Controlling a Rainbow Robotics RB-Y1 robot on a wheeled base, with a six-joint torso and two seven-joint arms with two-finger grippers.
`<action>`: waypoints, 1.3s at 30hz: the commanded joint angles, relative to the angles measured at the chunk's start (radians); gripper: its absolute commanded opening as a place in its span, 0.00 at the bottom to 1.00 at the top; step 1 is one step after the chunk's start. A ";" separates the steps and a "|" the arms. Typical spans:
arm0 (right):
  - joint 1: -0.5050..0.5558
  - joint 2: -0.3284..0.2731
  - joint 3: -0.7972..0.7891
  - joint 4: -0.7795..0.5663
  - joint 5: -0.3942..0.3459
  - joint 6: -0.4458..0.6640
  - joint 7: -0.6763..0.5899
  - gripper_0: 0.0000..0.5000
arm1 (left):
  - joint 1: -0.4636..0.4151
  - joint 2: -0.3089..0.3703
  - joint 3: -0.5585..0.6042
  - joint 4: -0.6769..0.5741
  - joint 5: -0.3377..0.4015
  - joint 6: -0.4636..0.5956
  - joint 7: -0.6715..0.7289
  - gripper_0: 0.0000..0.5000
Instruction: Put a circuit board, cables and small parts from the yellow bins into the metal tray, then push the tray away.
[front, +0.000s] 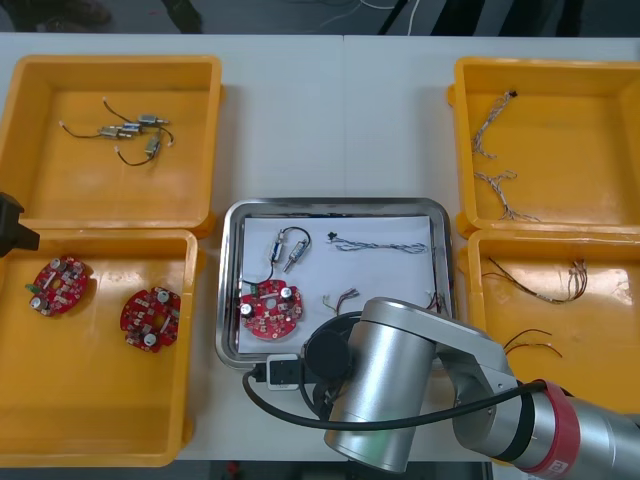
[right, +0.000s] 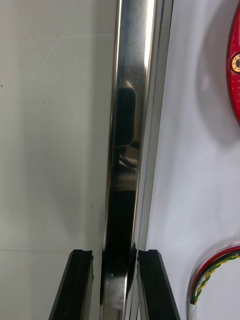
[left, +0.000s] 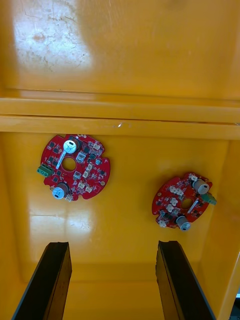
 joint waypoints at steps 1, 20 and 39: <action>0.011 0.005 0.019 -0.041 0.008 0.002 -0.005 0.27 | 0.014 0.036 0.024 -0.027 0.007 0.006 -0.060 1.00; -0.074 -0.035 0.019 -0.041 -0.012 -0.041 -0.008 0.03 | 0.014 0.036 0.024 -0.027 0.007 0.006 -0.060 1.00; -0.155 -0.086 0.019 -0.029 -0.014 -0.058 -0.048 0.02 | 0.014 0.036 0.024 -0.027 0.007 0.006 -0.060 1.00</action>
